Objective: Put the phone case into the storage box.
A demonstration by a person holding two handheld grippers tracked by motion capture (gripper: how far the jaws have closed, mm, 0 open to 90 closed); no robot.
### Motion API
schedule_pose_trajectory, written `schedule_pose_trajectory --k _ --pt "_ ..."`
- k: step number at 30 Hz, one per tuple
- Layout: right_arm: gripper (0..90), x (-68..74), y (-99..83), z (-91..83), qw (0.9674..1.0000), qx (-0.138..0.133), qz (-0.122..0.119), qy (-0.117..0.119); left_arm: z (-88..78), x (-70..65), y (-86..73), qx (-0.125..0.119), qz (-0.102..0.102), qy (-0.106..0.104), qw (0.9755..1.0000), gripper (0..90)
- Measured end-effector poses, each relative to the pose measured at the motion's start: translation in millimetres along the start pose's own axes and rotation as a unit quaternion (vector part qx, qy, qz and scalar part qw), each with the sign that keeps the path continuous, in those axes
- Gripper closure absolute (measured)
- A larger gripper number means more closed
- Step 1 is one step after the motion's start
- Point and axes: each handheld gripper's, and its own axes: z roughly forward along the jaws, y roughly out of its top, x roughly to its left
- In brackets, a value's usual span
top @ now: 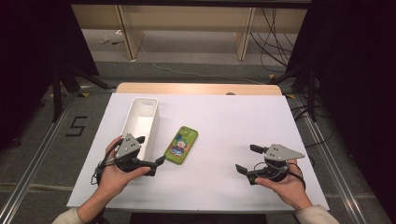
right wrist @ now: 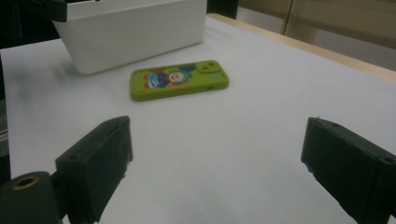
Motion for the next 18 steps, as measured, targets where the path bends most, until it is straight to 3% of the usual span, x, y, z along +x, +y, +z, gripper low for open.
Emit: schedule_pose_trajectory --k 10,18 --pt "9.9 -0.5 0.0 0.2 1.0000 -0.002 0.003 -0.001 1.2 -2.0 1.5 0.008 -0.001 0.003 1.0000 0.0" --pt "9.8 -2.2 1.1 -1.4 1.0000 -0.003 0.001 -0.006 6.3 -9.6 9.0 0.023 0.005 -0.009 0.9997 0.0"
